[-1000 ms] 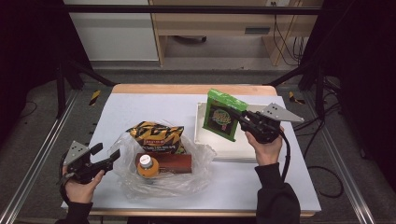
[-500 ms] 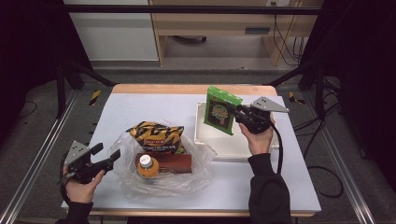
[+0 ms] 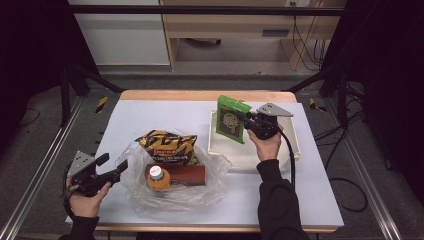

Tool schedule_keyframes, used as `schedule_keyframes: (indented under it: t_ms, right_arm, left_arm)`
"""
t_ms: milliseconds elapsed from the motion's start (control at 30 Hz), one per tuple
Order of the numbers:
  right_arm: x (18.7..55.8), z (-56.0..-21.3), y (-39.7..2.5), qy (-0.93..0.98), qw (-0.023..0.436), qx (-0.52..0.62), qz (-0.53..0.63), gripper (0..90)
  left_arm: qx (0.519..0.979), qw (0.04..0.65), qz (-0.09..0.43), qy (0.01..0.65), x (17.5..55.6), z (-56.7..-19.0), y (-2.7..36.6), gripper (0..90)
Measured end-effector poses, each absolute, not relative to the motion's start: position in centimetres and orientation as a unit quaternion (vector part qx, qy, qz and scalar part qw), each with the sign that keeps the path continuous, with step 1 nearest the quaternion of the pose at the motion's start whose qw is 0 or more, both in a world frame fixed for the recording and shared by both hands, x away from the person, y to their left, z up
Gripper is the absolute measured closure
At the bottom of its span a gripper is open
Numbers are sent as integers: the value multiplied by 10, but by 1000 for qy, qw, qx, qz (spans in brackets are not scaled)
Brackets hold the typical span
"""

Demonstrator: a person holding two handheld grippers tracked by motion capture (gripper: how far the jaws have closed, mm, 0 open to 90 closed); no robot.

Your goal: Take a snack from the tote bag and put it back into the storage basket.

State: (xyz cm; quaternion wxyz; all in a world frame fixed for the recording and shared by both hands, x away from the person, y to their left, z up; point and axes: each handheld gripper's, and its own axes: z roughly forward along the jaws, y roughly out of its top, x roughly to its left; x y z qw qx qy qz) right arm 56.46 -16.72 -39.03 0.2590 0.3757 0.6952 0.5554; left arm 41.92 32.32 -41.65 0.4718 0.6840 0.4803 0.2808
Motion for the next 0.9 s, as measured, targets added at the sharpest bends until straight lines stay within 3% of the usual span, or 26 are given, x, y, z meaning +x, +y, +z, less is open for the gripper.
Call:
schedule_keyframes:
  t_ms: [667, 900]
  right_arm:
    - [588, -418, -152, 707, 243, 397, 533, 754]
    - [596, -421, -153, 701, 258, 414, 520, 726]
  left_arm:
    - [683, 470, 279, 485, 421, -419, 325, 249]
    - [685, 467, 278, 484, 421, -420, 324, 249]
